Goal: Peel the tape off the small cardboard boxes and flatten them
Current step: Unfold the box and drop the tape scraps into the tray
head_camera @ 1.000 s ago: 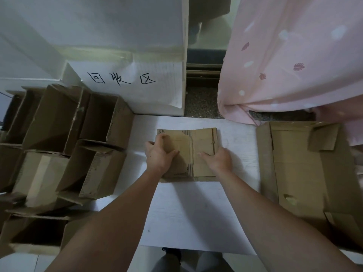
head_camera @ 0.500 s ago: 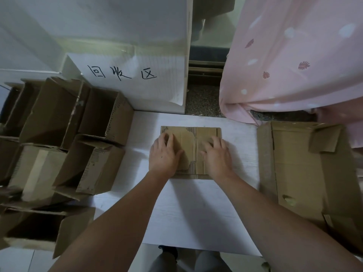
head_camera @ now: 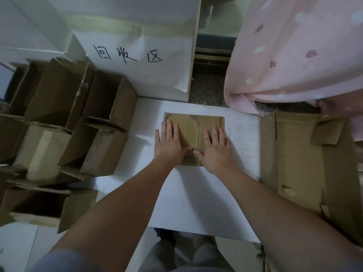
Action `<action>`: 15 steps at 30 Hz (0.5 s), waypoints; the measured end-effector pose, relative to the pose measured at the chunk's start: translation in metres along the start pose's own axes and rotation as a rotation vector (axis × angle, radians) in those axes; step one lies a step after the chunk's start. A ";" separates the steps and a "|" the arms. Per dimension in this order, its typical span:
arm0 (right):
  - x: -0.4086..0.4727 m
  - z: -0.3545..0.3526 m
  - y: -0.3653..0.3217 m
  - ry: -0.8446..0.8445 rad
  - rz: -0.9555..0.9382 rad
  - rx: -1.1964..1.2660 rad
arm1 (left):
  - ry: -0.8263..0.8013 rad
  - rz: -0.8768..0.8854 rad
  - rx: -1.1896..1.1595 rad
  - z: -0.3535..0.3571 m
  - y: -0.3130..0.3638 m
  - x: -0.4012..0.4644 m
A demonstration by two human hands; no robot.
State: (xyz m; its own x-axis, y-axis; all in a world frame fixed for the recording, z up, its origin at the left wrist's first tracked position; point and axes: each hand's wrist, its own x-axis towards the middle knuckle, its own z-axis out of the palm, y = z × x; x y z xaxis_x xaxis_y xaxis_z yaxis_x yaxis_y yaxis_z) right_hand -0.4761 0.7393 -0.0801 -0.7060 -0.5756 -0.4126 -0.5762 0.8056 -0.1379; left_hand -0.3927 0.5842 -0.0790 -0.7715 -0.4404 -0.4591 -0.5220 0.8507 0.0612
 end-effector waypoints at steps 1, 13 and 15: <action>-0.001 -0.005 -0.002 0.007 0.010 -0.015 | -0.002 0.009 0.032 -0.004 0.004 -0.002; -0.033 -0.050 -0.024 0.104 -0.089 -0.092 | 0.018 0.239 -0.042 -0.037 -0.011 -0.042; -0.042 -0.061 -0.026 0.106 -0.111 -0.064 | 0.039 0.278 -0.043 -0.046 -0.016 -0.050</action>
State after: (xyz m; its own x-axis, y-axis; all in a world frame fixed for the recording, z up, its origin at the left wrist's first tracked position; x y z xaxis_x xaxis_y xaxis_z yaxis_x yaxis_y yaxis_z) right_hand -0.4570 0.7340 -0.0043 -0.6744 -0.6747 -0.2998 -0.6754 0.7278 -0.1185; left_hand -0.3624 0.5795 -0.0158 -0.9003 -0.2035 -0.3847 -0.3028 0.9278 0.2179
